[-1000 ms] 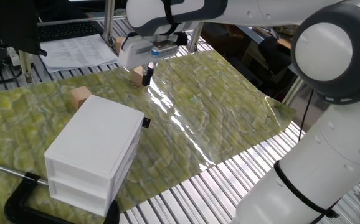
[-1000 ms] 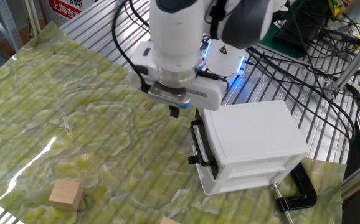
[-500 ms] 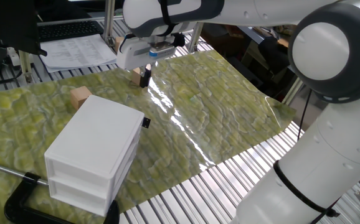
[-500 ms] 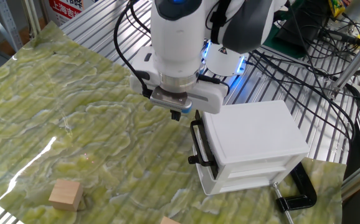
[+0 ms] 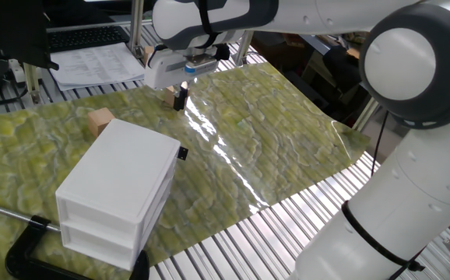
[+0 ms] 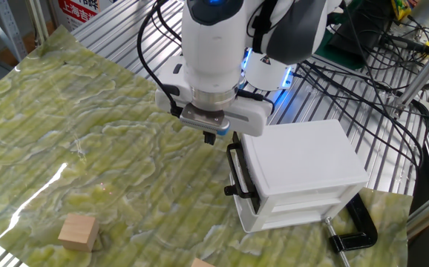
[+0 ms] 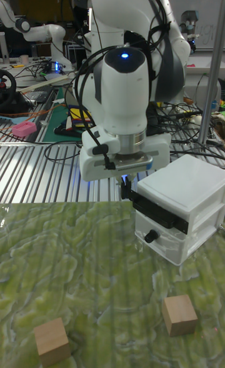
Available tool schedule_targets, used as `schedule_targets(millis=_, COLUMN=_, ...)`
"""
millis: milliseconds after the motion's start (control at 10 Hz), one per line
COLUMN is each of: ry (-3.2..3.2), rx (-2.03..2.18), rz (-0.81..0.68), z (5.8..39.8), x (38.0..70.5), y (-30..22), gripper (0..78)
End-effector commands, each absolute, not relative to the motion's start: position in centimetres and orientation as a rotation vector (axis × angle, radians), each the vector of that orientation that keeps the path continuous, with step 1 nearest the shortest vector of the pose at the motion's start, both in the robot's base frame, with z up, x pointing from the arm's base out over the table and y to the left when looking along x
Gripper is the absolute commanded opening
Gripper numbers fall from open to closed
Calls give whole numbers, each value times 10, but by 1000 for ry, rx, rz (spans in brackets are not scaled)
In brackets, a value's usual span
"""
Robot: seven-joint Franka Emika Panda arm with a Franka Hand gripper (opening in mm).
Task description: Grasp the handle and open the drawer
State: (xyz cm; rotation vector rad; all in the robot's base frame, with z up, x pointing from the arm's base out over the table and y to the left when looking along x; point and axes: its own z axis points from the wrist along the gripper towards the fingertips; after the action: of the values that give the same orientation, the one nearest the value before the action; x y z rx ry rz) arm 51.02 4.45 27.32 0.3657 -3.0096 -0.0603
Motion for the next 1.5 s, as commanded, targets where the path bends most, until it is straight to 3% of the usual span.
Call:
schedule_targets(millis=100, ry=-3016, rx=358, rz=-58, z=275, x=511, y=45, gripper=0)
schedule_targets(millis=1100, ry=-3015, rx=322, rz=-6, z=277, x=509, y=51, gripper=0)
schedule_targets(millis=1200, ry=-3015, rx=322, rz=-6, z=277, x=509, y=51, gripper=774)
schedule_targets(millis=1500, ry=-3015, rx=322, rz=-6, z=277, x=509, y=51, gripper=774)
